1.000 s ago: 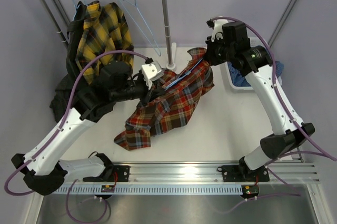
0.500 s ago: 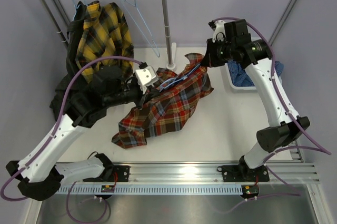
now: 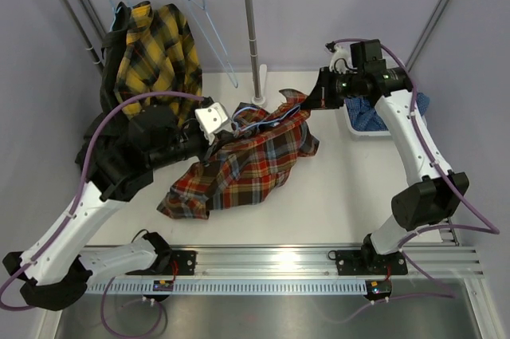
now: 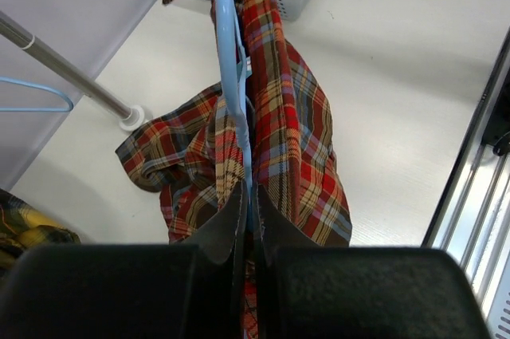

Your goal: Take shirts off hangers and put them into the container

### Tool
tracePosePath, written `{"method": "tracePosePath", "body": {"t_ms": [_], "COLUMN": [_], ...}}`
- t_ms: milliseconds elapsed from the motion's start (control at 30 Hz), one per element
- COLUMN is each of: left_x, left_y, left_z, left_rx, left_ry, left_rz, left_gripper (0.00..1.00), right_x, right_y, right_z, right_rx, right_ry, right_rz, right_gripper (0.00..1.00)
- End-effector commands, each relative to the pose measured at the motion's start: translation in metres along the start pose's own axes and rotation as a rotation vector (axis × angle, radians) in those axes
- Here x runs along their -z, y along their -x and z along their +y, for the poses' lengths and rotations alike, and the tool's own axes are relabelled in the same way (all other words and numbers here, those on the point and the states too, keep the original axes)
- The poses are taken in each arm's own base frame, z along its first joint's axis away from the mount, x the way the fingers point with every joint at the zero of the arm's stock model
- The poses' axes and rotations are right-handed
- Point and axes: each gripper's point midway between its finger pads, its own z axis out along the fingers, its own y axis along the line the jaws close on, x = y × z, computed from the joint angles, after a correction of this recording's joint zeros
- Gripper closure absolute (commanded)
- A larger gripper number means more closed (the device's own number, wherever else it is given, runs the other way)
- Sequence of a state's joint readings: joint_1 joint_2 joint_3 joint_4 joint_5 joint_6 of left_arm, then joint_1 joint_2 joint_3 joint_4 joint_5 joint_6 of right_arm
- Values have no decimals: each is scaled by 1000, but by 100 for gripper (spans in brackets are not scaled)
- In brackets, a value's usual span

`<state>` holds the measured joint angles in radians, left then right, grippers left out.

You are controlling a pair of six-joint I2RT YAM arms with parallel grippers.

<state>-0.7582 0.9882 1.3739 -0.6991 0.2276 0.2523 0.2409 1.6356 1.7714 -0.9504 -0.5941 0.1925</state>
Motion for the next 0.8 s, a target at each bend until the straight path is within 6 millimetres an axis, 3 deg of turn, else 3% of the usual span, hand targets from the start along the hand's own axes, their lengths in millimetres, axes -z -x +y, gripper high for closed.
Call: {"method": "tracePosePath", "body": {"t_ms": [0, 133, 433, 633, 767], "left_x": [41, 42, 41, 3, -34], "left_y": [21, 20, 59, 88, 72], "left_z": [5, 3, 4, 12, 10], "left_rx": [-31, -30, -24, 74, 177], "left_ry": [76, 69, 58, 30, -12], "left_rz": [-108, -116, -258, -331, -253], "left_gripper": [100, 100, 100, 100, 98], "right_x": [43, 60, 51, 41, 30], "right_y": [42, 53, 40, 24, 20], "right_z": [-26, -20, -22, -14, -22], "right_rx": [134, 56, 17, 34, 0], "right_ry": [-19, 85, 91, 84, 56], "right_rz": [-191, -228, -175, -178, -184], "right_gripper": [100, 100, 100, 100, 100]}}
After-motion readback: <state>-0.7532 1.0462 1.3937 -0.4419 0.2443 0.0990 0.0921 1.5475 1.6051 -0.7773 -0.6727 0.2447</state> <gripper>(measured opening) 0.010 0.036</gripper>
